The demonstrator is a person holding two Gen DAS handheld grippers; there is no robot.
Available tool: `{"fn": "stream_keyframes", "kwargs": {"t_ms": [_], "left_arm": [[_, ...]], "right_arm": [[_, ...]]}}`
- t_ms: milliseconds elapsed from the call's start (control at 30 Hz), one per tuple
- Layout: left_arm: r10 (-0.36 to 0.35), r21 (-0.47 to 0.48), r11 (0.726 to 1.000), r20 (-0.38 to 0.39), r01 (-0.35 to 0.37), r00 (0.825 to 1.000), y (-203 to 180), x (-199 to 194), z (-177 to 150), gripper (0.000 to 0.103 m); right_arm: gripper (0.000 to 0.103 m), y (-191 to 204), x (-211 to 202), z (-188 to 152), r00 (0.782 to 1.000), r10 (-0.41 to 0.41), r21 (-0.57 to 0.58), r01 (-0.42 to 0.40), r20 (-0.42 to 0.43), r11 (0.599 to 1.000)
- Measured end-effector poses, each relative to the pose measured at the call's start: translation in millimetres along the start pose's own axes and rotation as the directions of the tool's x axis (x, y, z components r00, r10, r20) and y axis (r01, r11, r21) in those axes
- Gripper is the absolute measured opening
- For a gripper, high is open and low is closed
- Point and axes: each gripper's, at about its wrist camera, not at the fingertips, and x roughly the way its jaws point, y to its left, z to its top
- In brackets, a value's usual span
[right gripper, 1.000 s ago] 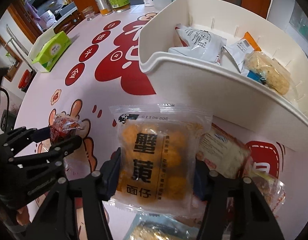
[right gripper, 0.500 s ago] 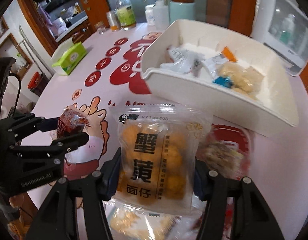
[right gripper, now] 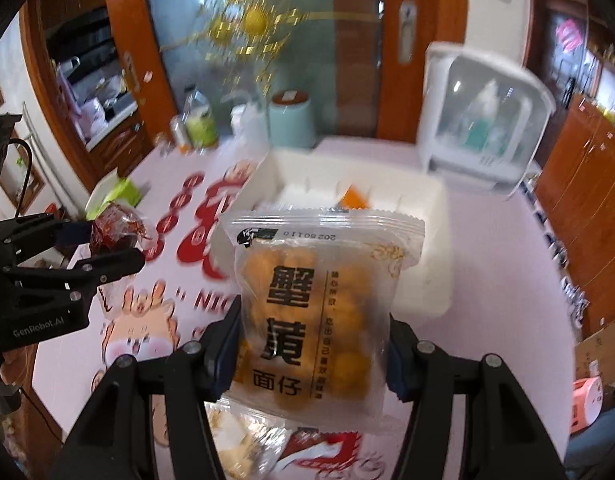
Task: Organize snacks
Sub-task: 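Carry the red candy and puffs bag into the white tray and open both tools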
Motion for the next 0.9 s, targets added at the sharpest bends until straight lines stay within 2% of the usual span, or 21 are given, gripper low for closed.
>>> {"fn": "stream_keyframes", "kwargs": {"t_ms": [267, 433, 600, 900], "left_arm": [[0.03, -0.006, 1.0, 0.084, -0.03, 0.996, -10.7, -4.9, 71.3, 0.051], [0.04, -0.044, 0.998, 0.109, -0.036, 0.993, -11.5, 8.9, 100.3, 0.052], [0.05, -0.081, 0.996, 0.076, -0.044, 0.996, -9.0, 42.2, 116.0, 0.052], [0.077, -0.135, 0.987, -0.05, -0.083, 0.996, -7.6, 114.0, 112.5, 0.052]], "right_arm": [[0.06, -37.7, -38.2, 87.0, 0.984, -0.093, 0.0, 0.094, 0.151, 0.996], [0.06, -57.0, -39.0, 129.2, 0.977, -0.12, 0.011, 0.12, 0.175, 0.993], [0.061, -75.4, -9.6, 144.2, 0.983, -0.127, 0.044, 0.122, 0.136, 0.992], [0.061, -91.7, 75.9, 124.1, 0.997, -0.068, 0.095, 0.072, -0.036, 0.993]]}}
